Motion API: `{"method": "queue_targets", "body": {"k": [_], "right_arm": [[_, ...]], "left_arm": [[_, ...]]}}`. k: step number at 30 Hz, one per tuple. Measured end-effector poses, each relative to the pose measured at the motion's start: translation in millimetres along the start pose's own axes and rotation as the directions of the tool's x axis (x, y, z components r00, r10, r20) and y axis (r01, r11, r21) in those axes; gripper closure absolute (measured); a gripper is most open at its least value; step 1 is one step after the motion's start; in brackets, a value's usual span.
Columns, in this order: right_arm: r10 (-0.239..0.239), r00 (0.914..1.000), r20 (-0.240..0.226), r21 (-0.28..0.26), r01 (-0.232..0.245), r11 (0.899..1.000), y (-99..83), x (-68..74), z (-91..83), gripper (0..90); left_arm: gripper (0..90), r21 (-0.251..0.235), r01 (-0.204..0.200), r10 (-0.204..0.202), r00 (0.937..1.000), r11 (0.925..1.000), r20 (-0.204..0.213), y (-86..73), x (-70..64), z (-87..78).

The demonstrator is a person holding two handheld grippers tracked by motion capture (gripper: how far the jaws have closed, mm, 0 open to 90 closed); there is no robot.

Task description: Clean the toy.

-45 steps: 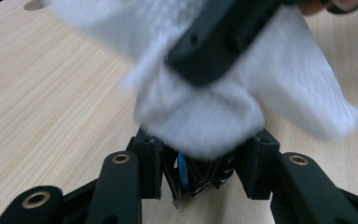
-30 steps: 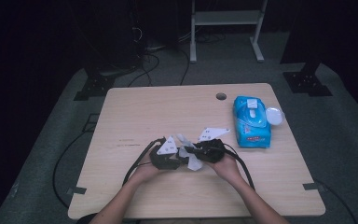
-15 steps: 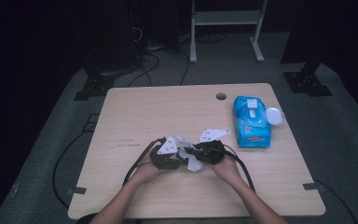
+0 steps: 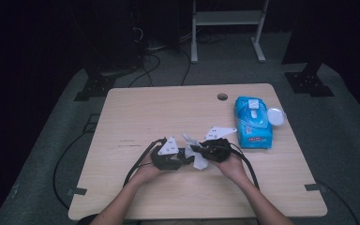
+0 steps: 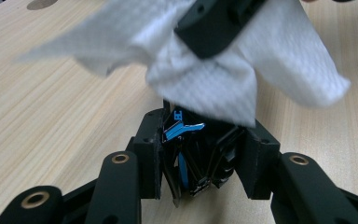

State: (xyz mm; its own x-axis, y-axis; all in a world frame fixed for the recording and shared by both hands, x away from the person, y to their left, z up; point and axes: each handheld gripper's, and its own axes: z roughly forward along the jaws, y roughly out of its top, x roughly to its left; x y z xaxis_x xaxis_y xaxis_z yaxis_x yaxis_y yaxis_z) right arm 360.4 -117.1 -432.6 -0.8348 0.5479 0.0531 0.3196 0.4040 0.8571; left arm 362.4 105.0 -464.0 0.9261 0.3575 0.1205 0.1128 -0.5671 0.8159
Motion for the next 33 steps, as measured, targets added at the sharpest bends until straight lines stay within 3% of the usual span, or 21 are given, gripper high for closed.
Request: {"method": "queue_targets", "body": {"k": [2, 5, 6, 9, 13, 22, 26, 29, 31, 33], "right_arm": [[-0.022, 0.9998, 0.001, 0.007, 0.022, 1.000, 1.4, 1.4, 1.3, 81.5], [-0.015, 0.9996, 0.023, 0.012, 0.015, 1.000, -0.4, -5.7, -3.2, 81.5], [-0.006, 0.9986, 0.052, 0.020, 0.005, 1.000, -2.6, -12.1, -8.7, 81.6], [0.020, 0.9977, 0.065, 0.019, -0.021, 1.000, -5.2, -20.0, -14.2, 81.6], [-0.016, 0.9958, 0.091, 0.027, 0.014, 1.000, -4.4, -17.1, -13.0, 81.6], [0.013, 0.9939, 0.109, 0.009, -0.014, 1.000, -7.1, -24.7, -20.5, 81.6], [0.009, 0.9944, 0.106, 0.012, -0.010, 1.000, -5.3, -18.6, -14.3, 81.8], [-0.035, 0.9967, 0.073, 0.016, 0.034, 0.999, -1.3, -6.7, -5.3, 81.7], [-0.061, 0.9952, 0.076, 0.019, 0.060, 0.998, 0.7, -1.4, -2.2, 81.7], [-0.048, 0.9970, 0.061, 0.020, 0.047, 0.999, 0.3, -3.5, -3.4, 81.8]], "left_arm": [[57.2, 0.000, -0.003, 0.003, 1.0000, 1.0000, -0.002, 0.1, 0.1, -0.2], [57.2, 0.000, -0.006, 0.006, 1.0000, 1.0000, 0.000, -0.1, 0.4, -0.3], [57.3, 0.001, -0.006, 0.006, 1.0000, 1.0000, 0.000, -0.2, 0.7, -0.4], [57.3, 0.000, -0.005, 0.005, 1.0000, 1.0000, 0.000, 0.0, 0.2, 0.1], [57.3, 0.000, -0.008, 0.008, 1.0000, 1.0000, -0.002, 0.0, 0.3, -0.1], [57.5, 0.003, -0.011, 0.011, 0.9999, 0.9999, -0.002, 0.5, 0.2, 0.2], [57.4, 0.003, -0.009, 0.009, 1.0000, 1.0000, -0.002, 0.3, 0.6, 0.1], [57.4, 0.004, -0.007, 0.007, 1.0000, 1.0000, -0.006, -0.2, 1.0, -0.8], [57.4, 0.008, -0.003, 0.003, 1.0000, 1.0000, -0.007, -1.2, 2.0, -2.5], [57.4, 0.005, -0.002, 0.002, 1.0000, 1.0000, -0.006, -1.7, 2.4, -2.6]]}}
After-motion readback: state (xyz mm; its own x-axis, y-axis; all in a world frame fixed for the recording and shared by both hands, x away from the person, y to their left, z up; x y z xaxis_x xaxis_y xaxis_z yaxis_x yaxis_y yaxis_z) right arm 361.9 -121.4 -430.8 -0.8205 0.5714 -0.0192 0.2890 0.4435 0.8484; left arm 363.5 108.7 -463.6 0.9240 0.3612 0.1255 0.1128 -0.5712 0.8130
